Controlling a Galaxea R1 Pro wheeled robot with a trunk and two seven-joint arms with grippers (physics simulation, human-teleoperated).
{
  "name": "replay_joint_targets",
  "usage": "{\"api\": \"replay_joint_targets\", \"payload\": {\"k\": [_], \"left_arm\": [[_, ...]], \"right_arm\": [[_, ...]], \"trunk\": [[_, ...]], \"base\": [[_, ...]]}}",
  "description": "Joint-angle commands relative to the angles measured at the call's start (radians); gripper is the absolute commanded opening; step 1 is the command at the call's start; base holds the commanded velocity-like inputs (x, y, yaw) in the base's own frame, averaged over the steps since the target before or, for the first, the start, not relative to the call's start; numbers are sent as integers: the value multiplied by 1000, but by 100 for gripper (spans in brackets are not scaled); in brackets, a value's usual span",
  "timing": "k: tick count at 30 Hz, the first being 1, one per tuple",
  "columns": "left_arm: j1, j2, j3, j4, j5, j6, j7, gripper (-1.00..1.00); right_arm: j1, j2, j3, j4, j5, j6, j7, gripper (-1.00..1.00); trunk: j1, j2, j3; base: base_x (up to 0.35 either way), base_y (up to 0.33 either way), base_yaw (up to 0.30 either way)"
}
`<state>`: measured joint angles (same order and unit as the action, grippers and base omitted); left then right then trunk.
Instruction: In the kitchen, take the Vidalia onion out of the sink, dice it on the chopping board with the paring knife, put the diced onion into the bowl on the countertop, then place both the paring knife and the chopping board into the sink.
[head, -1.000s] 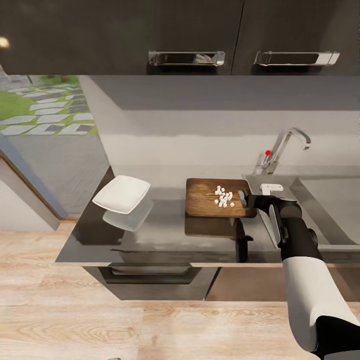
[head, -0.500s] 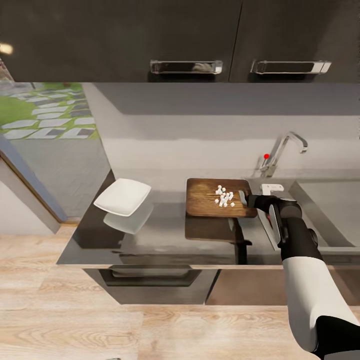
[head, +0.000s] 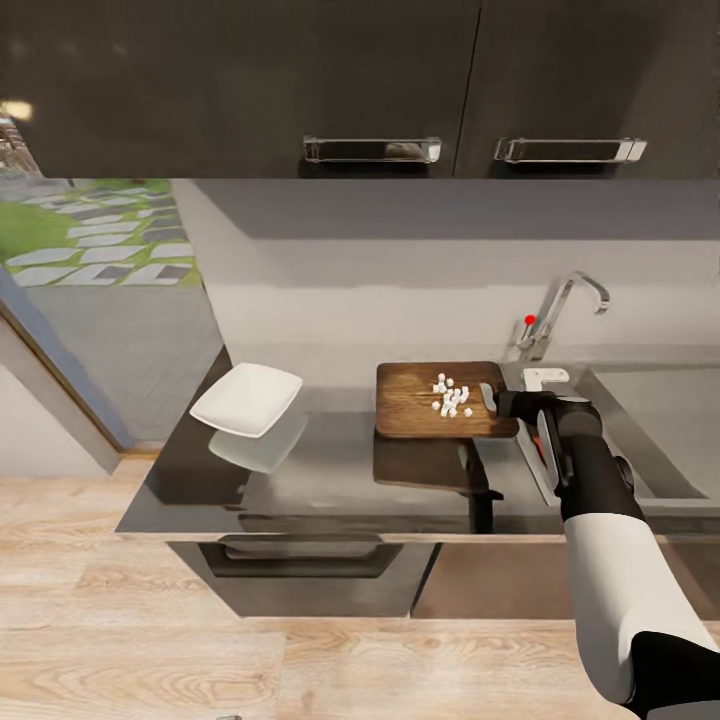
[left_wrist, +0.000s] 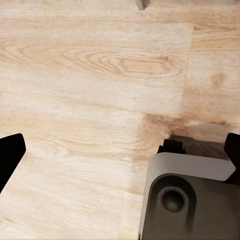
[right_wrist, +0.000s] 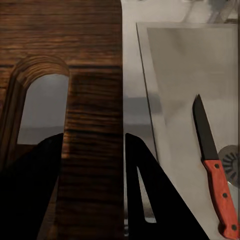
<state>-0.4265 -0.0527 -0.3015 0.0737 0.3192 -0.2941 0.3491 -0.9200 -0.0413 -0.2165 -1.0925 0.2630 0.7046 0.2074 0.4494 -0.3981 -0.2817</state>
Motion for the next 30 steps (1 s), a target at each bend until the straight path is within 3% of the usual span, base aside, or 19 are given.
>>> {"api": "replay_joint_targets", "payload": {"k": [1, 18, 30], "left_arm": [[-2, -1, -8, 5, 8, -7, 0, 100], [-2, -1, -8, 5, 8, -7, 0, 100], [-2, -1, -8, 5, 8, -7, 0, 100]], "right_arm": [[-1, 0, -1, -1, 11, 4, 9, -100], [-1, 0, -1, -1, 12, 4, 9, -100], [0, 0, -1, -1, 12, 4, 9, -100]], "trunk": [[1, -2, 0], [1, -2, 26], [1, -2, 45]], "base": [[0, 0, 0], [0, 3, 0], [0, 242, 0]]}}
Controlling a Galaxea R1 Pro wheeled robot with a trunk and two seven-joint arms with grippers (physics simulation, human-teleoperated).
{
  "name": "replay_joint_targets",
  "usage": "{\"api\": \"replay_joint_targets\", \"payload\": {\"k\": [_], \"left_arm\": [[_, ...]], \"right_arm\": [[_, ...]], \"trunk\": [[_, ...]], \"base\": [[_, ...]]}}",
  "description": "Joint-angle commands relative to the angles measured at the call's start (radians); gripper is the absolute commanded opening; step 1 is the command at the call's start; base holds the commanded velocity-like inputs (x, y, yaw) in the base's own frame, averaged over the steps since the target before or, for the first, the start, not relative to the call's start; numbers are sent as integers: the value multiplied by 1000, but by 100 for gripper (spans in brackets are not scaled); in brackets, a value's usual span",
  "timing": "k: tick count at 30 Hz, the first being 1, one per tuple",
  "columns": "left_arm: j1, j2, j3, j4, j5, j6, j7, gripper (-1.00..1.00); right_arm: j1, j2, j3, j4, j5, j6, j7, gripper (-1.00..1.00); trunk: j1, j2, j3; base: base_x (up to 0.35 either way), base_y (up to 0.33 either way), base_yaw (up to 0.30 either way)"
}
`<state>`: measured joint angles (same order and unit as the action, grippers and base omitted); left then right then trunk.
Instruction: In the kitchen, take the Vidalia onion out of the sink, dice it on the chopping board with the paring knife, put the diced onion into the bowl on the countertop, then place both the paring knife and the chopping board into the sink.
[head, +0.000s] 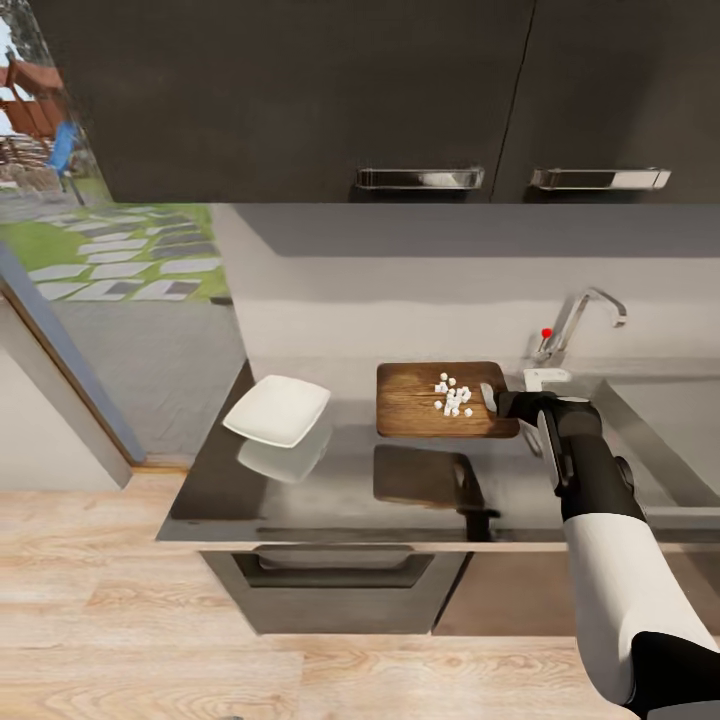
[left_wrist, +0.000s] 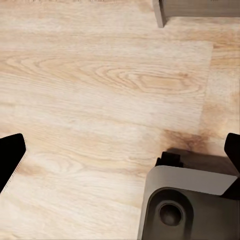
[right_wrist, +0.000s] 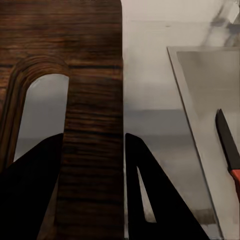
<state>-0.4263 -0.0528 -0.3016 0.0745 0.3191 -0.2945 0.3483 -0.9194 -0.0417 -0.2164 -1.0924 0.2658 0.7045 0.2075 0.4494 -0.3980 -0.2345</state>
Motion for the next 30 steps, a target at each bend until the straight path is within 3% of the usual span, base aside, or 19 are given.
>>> {"api": "replay_joint_targets", "payload": {"k": [1, 12, 30], "left_arm": [[-2, -1, -8, 5, 8, -6, 0, 100], [-2, -1, -8, 5, 8, -6, 1, 100], [-2, -1, -8, 5, 8, -5, 1, 100]], "right_arm": [[-1, 0, -1, -1, 9, 4, 9, -100], [-1, 0, -1, -1, 9, 4, 9, -100], [-2, 0, -1, -1, 9, 4, 9, -100]], "trunk": [[1, -2, 0], [1, -2, 17], [1, -2, 45]], "base": [[0, 281, 0], [105, 282, 0], [204, 259, 0]]}}
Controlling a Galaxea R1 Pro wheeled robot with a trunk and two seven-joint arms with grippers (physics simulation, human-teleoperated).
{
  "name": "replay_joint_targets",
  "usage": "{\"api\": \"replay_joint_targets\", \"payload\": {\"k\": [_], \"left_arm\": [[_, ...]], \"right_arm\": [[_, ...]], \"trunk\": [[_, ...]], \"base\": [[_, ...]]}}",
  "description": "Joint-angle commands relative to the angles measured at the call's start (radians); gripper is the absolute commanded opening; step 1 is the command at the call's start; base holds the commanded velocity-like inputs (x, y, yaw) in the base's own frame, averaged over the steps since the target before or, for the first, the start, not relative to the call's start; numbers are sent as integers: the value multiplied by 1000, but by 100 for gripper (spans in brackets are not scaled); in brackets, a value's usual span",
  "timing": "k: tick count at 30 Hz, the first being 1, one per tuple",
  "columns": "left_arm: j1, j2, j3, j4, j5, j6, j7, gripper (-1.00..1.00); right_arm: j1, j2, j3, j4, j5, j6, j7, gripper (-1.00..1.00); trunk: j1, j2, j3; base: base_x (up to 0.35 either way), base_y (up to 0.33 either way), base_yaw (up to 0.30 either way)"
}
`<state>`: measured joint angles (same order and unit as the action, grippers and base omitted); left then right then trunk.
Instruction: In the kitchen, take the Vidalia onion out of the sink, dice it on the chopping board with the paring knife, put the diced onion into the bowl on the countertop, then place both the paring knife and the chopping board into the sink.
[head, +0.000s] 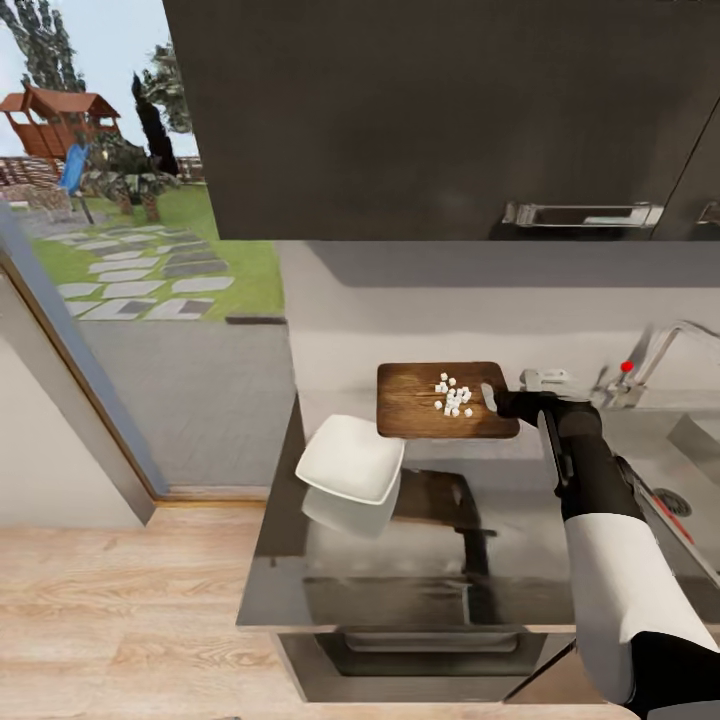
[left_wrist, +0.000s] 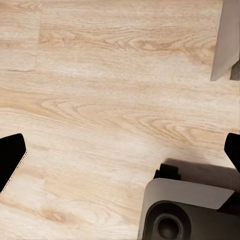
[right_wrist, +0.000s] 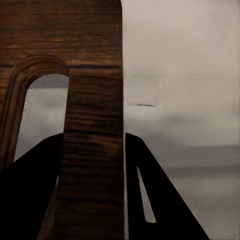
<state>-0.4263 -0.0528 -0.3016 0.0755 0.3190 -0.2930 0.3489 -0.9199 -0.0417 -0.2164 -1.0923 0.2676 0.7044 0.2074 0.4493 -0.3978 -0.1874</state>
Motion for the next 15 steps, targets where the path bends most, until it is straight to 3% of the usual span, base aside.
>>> {"api": "replay_joint_targets", "payload": {"k": [1, 15], "left_arm": [[-2, -1, -8, 4, 8, -6, 1, 100], [-2, 1, -8, 4, 8, -6, 1, 100]], "right_arm": [[-1, 0, -1, -1, 7, 4, 9, -100], [-1, 1, 0, -1, 7, 11, 9, -100]], "trunk": [[1, -2, 0], [1, -2, 22]], "base": [[41, 226, 0], [4, 59, 0]]}}
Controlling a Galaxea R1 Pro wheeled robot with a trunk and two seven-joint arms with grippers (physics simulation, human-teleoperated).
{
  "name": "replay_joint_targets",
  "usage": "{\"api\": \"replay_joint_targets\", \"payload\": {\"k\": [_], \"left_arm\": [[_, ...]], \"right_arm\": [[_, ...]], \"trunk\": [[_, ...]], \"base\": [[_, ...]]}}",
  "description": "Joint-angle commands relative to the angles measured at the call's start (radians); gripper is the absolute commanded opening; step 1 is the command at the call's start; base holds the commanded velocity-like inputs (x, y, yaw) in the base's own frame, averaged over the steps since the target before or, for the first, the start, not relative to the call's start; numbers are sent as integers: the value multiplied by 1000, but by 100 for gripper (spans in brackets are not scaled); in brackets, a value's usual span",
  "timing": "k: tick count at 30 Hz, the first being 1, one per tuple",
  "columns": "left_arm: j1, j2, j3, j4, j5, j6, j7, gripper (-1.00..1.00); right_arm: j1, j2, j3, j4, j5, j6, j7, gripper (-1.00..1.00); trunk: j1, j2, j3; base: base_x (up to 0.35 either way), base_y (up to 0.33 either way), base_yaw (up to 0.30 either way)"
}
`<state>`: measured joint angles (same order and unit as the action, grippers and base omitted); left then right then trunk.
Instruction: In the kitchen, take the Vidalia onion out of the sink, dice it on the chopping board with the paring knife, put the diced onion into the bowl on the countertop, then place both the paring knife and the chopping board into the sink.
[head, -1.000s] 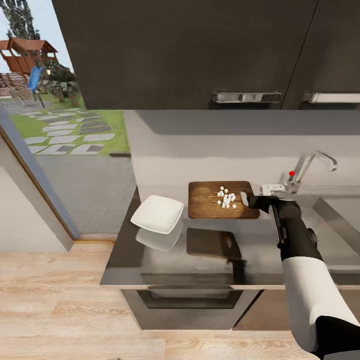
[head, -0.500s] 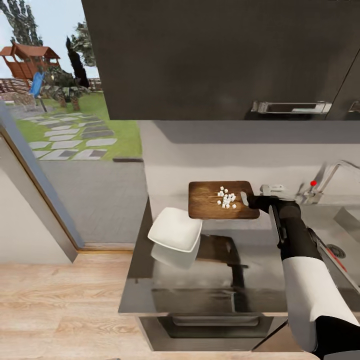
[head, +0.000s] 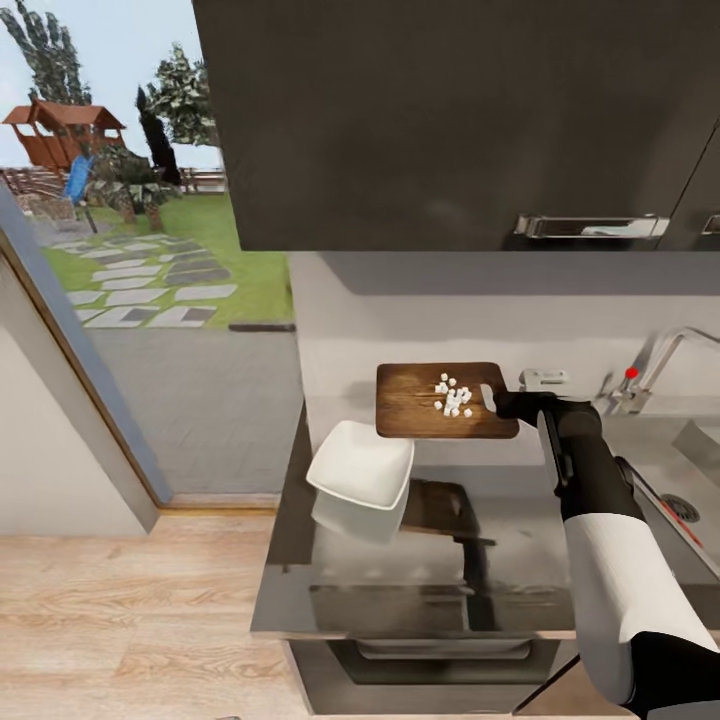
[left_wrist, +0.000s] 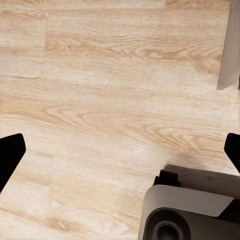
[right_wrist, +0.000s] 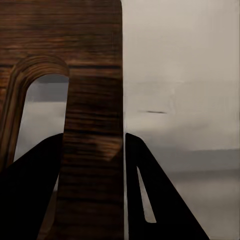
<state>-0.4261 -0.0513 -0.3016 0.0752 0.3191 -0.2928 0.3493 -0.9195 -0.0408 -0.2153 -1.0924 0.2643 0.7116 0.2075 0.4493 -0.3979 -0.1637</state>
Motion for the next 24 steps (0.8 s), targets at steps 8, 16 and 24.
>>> {"api": "replay_joint_targets", "payload": {"k": [8, 16, 24], "left_arm": [[-2, -1, -8, 4, 8, -6, 0, 100], [-2, -1, -8, 4, 8, -6, 0, 100], [-2, -1, -8, 4, 8, -6, -1, 100]], "right_arm": [[-1, 0, -1, 3, 15, 10, 9, -100], [-1, -3, -3, 39, 65, 8, 12, -100], [-1, -3, -1, 39, 98, 8, 13, -100]], "trunk": [[1, -2, 4], [1, -2, 4], [1, -2, 4]], "base": [[0, 88, 0], [0, 6, 0], [0, 0, 0]]}}
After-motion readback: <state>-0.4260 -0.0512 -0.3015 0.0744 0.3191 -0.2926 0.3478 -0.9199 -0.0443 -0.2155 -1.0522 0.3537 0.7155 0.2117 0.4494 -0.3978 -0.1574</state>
